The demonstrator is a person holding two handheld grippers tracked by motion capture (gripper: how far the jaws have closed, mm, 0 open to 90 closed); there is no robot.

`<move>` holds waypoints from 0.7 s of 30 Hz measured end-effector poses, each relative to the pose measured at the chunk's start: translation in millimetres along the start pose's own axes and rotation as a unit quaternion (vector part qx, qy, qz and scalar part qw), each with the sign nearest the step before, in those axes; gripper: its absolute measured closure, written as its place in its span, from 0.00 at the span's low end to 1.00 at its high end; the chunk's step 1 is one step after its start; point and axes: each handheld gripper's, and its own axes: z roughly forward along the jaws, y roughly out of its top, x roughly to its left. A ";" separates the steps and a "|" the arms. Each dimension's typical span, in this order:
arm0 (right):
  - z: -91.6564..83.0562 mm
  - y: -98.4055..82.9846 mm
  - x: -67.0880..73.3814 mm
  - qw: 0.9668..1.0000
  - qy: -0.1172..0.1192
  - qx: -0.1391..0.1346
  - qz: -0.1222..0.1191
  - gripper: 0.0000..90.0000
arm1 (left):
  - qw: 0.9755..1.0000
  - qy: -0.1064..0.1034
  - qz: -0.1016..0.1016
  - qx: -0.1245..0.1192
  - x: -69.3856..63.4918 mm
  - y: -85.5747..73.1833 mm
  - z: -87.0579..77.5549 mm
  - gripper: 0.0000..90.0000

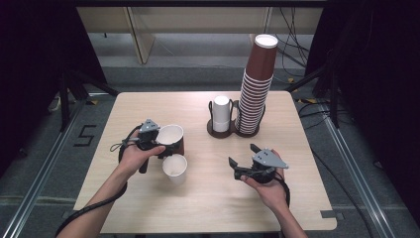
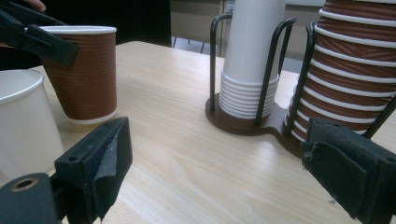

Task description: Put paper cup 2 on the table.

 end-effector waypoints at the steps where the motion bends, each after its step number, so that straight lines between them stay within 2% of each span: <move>1: -0.4 0.0 0.7 1.000 0.001 0.004 0.006 0.10 | 1.000 0.003 0.002 0.002 -0.4 -0.3 0.5 0.11; 4: -0.2 0.0 -0.1 1.000 0.004 -0.003 0.006 0.10 | 1.000 -0.001 0.003 0.006 -0.4 -1.3 1.6 0.11; 6: -0.9 0.4 -2.9 1.000 -0.003 -0.005 -0.012 0.10 | 1.000 -0.004 0.008 0.014 0.2 -2.0 1.1 0.11; 7: -0.9 0.1 -2.8 1.000 -0.003 -0.005 -0.011 0.10 | 1.000 -0.007 0.009 0.009 0.3 -2.6 1.6 0.10; 8: -1.5 -0.4 0.1 1.000 0.001 0.004 0.012 0.10 | 1.000 -0.007 0.009 0.009 0.3 -2.6 1.6 0.10; 10: -2.4 -0.7 1.1 1.000 -0.003 0.008 0.014 0.10 | 1.000 -0.007 0.005 0.005 -0.8 -2.7 2.3 0.10; 11: -1.3 -0.5 -0.7 1.000 0.001 0.004 0.002 0.10 | 1.000 -0.006 0.007 0.008 -0.9 -2.5 2.1 0.10; 12: -1.2 -0.4 -0.8 1.000 0.001 0.004 0.000 0.10 | 1.000 -0.007 0.007 0.010 -0.9 -2.5 2.1 0.09; 13: -1.6 -0.5 0.6 1.000 0.001 0.006 0.011 0.10 | 1.000 -0.009 0.008 0.011 -0.9 -2.4 2.1 0.09; 15: -1.2 -0.6 0.6 1.000 0.007 0.001 0.014 0.10 | 1.000 -0.008 0.009 0.011 -0.5 -2.3 2.1 0.08; 17: -1.6 -0.3 0.5 1.000 0.002 0.002 0.010 0.10 | 1.000 -0.007 0.011 0.012 0.7 -2.4 1.9 0.08; 19: -2.7 -0.4 1.5 1.000 -0.001 0.009 0.016 0.10 | 1.000 -0.010 0.001 0.008 0.4 -3.1 3.1 0.06; 20: -0.9 -0.5 -0.8 1.000 0.005 0.001 0.000 0.10 | 1.000 -0.011 0.003 0.011 0.6 -3.6 3.6 0.04; 21: -1.4 -0.6 -0.6 1.000 0.003 0.005 -0.001 0.10 | 1.000 -0.011 0.003 0.013 0.6 -4.2 4.2 0.01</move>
